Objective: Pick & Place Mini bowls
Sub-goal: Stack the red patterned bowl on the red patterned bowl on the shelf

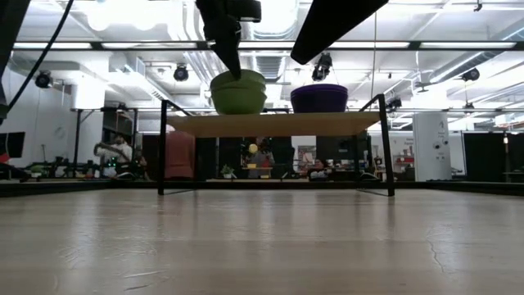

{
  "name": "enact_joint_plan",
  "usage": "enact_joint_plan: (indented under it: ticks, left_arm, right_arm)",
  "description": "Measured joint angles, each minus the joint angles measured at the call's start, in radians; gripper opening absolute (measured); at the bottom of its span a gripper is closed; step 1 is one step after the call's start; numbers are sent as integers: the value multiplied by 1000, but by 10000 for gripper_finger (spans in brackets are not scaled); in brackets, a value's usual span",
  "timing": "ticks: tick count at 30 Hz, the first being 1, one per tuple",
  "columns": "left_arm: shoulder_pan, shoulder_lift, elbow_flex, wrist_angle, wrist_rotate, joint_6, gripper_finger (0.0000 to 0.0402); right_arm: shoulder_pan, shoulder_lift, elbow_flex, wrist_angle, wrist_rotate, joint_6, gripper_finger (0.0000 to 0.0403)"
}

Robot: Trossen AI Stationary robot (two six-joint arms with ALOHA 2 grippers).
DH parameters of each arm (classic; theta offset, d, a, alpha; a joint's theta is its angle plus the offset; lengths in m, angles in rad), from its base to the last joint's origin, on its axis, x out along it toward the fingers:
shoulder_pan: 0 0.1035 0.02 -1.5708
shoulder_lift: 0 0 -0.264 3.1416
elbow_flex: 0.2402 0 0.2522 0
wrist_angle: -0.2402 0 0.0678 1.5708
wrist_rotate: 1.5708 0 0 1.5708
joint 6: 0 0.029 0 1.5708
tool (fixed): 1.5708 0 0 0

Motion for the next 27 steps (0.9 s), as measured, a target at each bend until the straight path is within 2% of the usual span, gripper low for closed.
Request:
enact_joint_plan:
  ticks: [16, 19, 27]
  left_arm:
    - [-12, 0, 88, -24, 0, -10, 87]
    - [-12, 0, 86, -20, -31, -16, 87]
    - [-18, 2, 27, 54, -27, -24, 87]
  right_arm:
    - [0, 1, -5, 0, 0, 1, 59]
    - [0, 1, -5, 0, 0, 1, 59]
    - [0, 1, -6, 5, 0, 2, 59]
